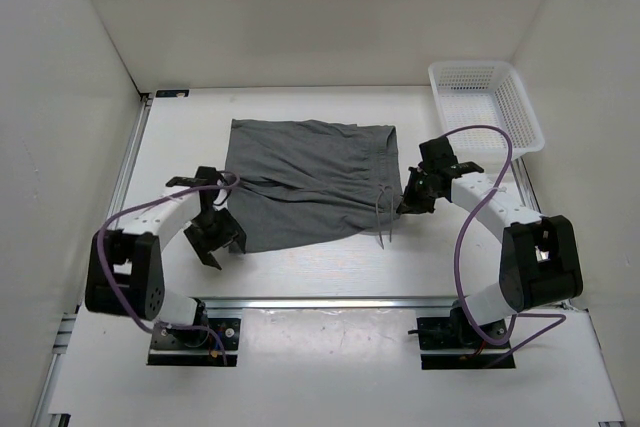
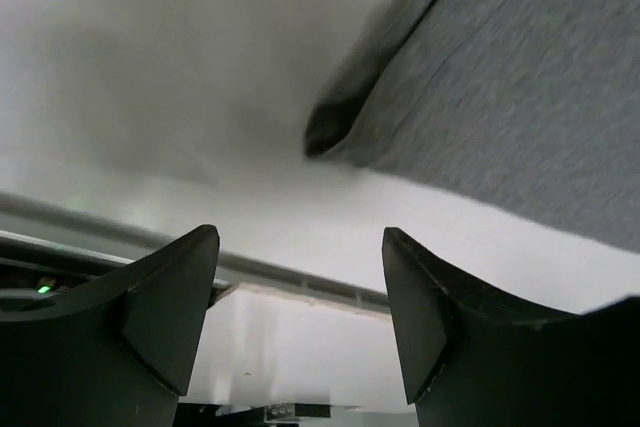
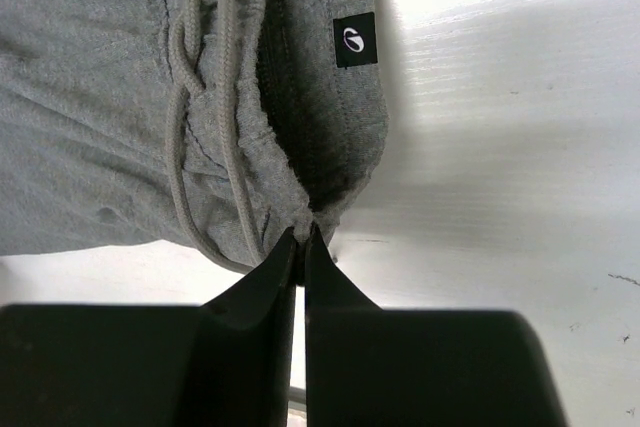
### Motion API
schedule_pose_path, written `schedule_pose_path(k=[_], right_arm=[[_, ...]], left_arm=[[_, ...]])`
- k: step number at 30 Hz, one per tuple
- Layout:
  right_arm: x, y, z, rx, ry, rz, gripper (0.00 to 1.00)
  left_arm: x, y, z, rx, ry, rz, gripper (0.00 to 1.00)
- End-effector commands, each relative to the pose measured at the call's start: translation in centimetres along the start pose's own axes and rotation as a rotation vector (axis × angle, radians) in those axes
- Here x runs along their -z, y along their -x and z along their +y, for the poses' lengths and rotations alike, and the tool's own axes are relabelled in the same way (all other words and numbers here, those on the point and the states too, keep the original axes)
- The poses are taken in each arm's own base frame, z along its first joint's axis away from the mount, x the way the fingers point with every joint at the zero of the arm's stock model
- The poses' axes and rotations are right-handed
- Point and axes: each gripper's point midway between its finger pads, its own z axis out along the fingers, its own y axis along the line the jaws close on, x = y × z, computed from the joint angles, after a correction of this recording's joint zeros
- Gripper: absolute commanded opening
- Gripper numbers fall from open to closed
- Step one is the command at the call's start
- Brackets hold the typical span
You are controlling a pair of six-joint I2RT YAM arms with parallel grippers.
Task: Fold and stack the shorts
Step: Flatten the shorts out
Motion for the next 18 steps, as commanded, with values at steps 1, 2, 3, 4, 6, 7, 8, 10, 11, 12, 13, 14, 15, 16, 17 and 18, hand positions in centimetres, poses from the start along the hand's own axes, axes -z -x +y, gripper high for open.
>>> schedule_pose_path(k=[1, 2, 3, 4, 6, 7, 8, 10, 11, 12, 13, 14, 15, 16, 17, 18], right_arm=[[0.8, 1.0, 0.9, 0.009, 0.013, -0.022, 0.0], [0.8, 0.8, 0.8, 0.008, 0.009, -0.015, 0.0], [0.8, 0.8, 0.8, 0.008, 0.009, -0.015, 0.0], [0.8, 0.8, 0.8, 0.008, 0.009, -0.015, 0.0], [0.8, 0.8, 0.8, 0.008, 0.009, -0.015, 0.0], [0.8, 0.8, 0.8, 0.008, 0.009, -0.015, 0.0], [1.0, 1.1, 1.0, 0.009, 0.014, -0.024, 0.0], [1.2, 1.7, 1.3, 0.02, 0.015, -0.025, 0.0], [1.5, 2.9, 2.1, 0.024, 0.024, -0.041, 0.0], [1.9, 3.7, 2.2, 0.029, 0.024, -0.051, 0.0], [2.2, 4.3, 2.5, 0.042, 0.027, -0.057, 0.0], [2.5, 4.8, 2.3, 0.033, 0.012, -0.058, 0.0], [3.1, 5.6, 2.4, 0.037, 0.014, -0.074, 0.0], [4.0, 6.7, 3.2, 0.042, 0.03, -0.101, 0.0], [4.7, 6.8, 2.9, 0.04, 0.023, -0.102, 0.0], [5.6, 7.3, 2.9, 0.044, 0.028, -0.125, 0.0]], left_arm=[[-0.4, 2.0, -3.5, 0.046, -0.097, -0.041, 0.78], [-0.8, 2.6, -3.5, 0.047, -0.08, -0.054, 0.78], [-1.7, 2.6, -3.5, 0.041, -0.049, -0.036, 0.75], [-2.1, 3.1, -3.7, 0.041, -0.042, -0.042, 0.72], [-2.7, 3.7, -4.3, 0.043, -0.023, -0.024, 0.46], [-2.7, 4.2, -4.5, 0.043, -0.017, -0.037, 0.3], [-2.1, 5.1, -5.3, 0.031, -0.037, -0.058, 0.11], [-1.0, 6.5, -6.6, -0.002, -0.071, -0.093, 0.1], [0.9, 7.9, -7.6, -0.002, -0.081, -0.139, 0.1], [2.0, 8.6, -8.0, -0.014, -0.085, -0.161, 0.1], [3.1, 9.2, -8.5, -0.014, -0.09, -0.184, 0.1], [4.6, 9.9, -8.9, -0.013, -0.1, -0.219, 0.1], [7.1, 10.9, -9.4, -0.021, -0.11, -0.27, 0.1], [8.4, 11.2, -9.6, -0.02, -0.121, -0.294, 0.1], [10.1, 11.6, -9.5, -0.021, -0.144, -0.324, 0.1], [11.5, 12.0, -9.5, -0.022, -0.165, -0.352, 0.1]])
